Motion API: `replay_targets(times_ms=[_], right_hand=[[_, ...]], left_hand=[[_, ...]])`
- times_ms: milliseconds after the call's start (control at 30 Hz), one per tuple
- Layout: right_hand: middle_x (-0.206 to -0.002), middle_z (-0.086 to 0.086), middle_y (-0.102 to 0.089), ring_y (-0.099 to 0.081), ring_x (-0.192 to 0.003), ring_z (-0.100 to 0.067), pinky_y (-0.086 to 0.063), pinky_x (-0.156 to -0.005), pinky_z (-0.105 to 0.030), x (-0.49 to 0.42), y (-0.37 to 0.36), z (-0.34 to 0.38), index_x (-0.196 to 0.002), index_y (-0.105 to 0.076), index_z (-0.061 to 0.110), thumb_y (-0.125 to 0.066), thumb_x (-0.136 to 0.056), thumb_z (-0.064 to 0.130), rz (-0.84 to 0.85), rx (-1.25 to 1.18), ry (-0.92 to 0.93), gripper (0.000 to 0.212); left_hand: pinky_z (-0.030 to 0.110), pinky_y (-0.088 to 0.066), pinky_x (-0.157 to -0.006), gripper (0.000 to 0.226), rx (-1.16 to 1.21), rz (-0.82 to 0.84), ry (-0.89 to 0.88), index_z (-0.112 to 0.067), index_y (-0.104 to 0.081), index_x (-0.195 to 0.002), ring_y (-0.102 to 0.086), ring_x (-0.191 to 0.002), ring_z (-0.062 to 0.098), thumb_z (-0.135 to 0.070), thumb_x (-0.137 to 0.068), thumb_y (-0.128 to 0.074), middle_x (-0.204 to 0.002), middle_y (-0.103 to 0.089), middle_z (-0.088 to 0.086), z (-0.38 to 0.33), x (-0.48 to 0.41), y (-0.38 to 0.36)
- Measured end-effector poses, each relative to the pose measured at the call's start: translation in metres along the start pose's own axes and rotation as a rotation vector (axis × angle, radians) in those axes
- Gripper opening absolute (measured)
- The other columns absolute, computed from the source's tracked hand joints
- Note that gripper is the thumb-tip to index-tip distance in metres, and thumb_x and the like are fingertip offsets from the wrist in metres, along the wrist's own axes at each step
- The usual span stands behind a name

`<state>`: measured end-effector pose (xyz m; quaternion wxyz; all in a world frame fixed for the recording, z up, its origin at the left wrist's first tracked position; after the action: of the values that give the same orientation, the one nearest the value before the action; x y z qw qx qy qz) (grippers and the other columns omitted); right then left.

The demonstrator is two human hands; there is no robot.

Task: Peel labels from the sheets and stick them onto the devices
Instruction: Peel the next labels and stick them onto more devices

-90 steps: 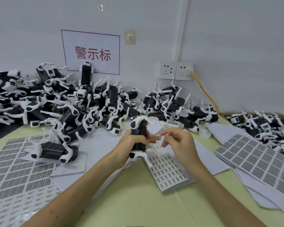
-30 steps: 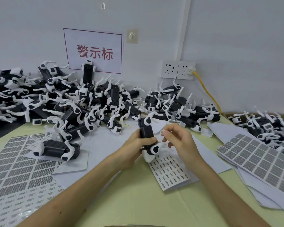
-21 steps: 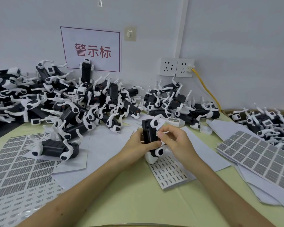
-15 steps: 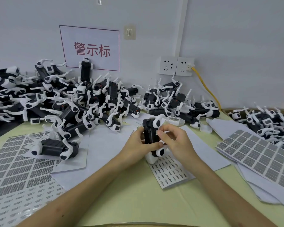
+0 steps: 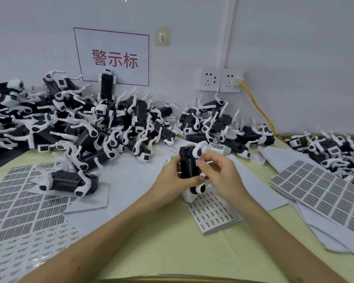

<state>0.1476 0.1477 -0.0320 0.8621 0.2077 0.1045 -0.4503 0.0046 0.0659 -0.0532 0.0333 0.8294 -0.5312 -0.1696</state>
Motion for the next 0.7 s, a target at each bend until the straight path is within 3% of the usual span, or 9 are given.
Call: replay_targets(times_ms=[167, 400, 567, 700], right_hand=[[-0.083, 0.001, -0.074, -0.070, -0.080, -0.019, -0.058, -0.084, -0.056, 0.0005, 0.0001, 0.0006, -0.090, -0.069, 0.017, -0.064, -0.100, 0.016, 0.004, -0.009, -0.003, 0.011], [-0.081, 0.001, -0.073, -0.069, -0.075, -0.016, -0.060, -0.080, -0.052, 0.0009, 0.0012, 0.0010, -0.089, -0.069, 0.018, -0.066, -0.099, 0.016, -0.008, 0.004, -0.003, 0.011], [-0.081, 0.000, -0.074, -0.070, -0.075, -0.019, -0.060, -0.074, -0.043, -0.0013, 0.0017, 0.0002, -0.086, -0.069, 0.016, -0.069, -0.097, 0.016, -0.027, 0.032, 0.014, 0.010], [-0.065, -0.003, -0.066, -0.067, -0.062, -0.014, -0.055, -0.059, -0.024, -0.0030, 0.0070, -0.0035, -0.067, -0.062, 0.011, -0.081, -0.087, 0.021, -0.096, -0.060, -0.049, 0.029]], left_hand=[[0.017, -0.054, -0.087, 0.049, -0.025, -0.008, -0.016, -0.022, -0.061, -0.121, -0.070, -0.103, 0.001, -0.022, -0.081, -0.089, -0.111, -0.073, -0.009, -0.0006, 0.0000, -0.0003], [0.022, -0.056, -0.092, 0.051, -0.032, -0.012, -0.026, -0.021, -0.061, -0.122, -0.070, -0.104, 0.003, -0.024, -0.081, -0.090, -0.113, -0.072, -0.008, 0.0007, -0.0005, -0.0011], [0.017, -0.053, -0.087, 0.049, -0.053, -0.018, -0.042, -0.024, -0.060, -0.119, -0.068, -0.102, -0.001, -0.028, -0.081, -0.090, -0.111, -0.072, -0.010, 0.0021, 0.0005, -0.0018], [0.020, -0.054, -0.088, 0.046, -0.067, -0.002, -0.066, -0.026, -0.059, -0.115, -0.069, -0.099, 0.002, -0.032, -0.081, -0.089, -0.107, -0.070, -0.009, 0.0028, 0.0014, -0.0011]])
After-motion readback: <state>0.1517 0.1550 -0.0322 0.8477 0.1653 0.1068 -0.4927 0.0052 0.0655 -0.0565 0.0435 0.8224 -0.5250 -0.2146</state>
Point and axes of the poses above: each hand's wrist, its own x-axis away from the middle knuckle, its own y-axis out of the back of the hand, z = x × y, the point moved 1 cm from there along -x, towards the middle knuckle
